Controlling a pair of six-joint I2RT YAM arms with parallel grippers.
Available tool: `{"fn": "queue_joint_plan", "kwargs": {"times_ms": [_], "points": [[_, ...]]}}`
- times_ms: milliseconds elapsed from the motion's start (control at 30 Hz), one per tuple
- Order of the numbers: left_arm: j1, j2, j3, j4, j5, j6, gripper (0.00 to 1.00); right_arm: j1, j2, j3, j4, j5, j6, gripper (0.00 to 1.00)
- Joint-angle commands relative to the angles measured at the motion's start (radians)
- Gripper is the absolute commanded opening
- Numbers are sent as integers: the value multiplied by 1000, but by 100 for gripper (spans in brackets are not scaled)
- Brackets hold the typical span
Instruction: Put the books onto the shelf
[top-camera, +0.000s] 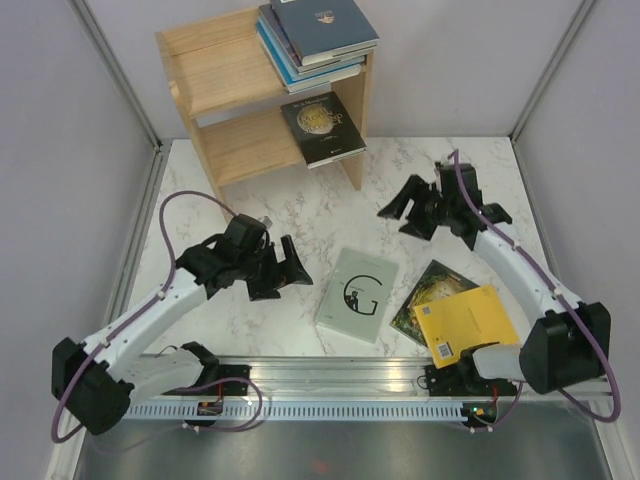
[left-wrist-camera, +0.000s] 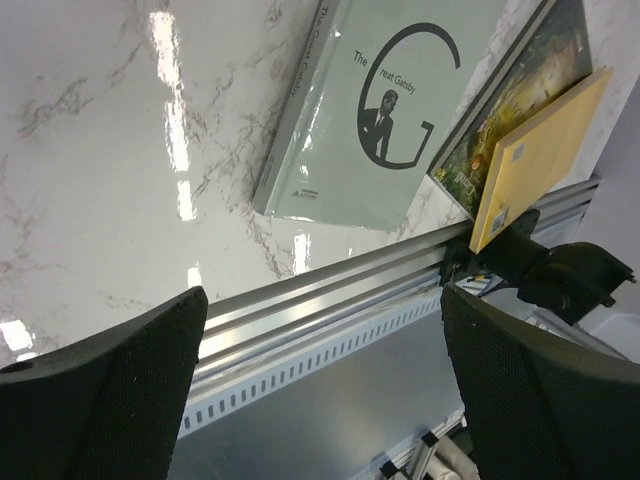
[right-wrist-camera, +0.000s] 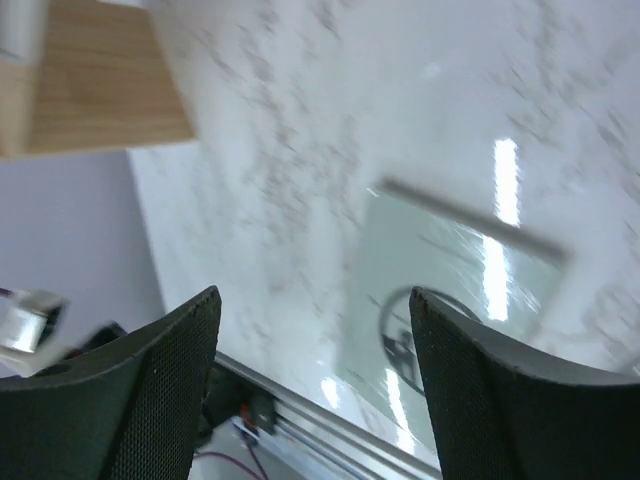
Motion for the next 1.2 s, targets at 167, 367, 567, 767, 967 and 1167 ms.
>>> {"fn": "queue_joint_plan", "kwargs": {"times_ms": [167,367,567,767,967,1167], "points": [[2,380,39,320,152,291,100,66,-220,-412,-161,75,-102,82],[-1,596,74,491,249,318,99,71,-258,-517,-96,72,-63,82],[-18,744,68,595,265,313,99,71,-189,-545,-30,67,-60,82],[-78,845,56,679,266,259,99,72,-105,-627,124,29,-20,82],[-100,867,13,727,269,232,98,76,18,-697,256,0,6,81],[-101,873,-48,813,341,198,97,80,98,-730,308,-9,12,80]]}}
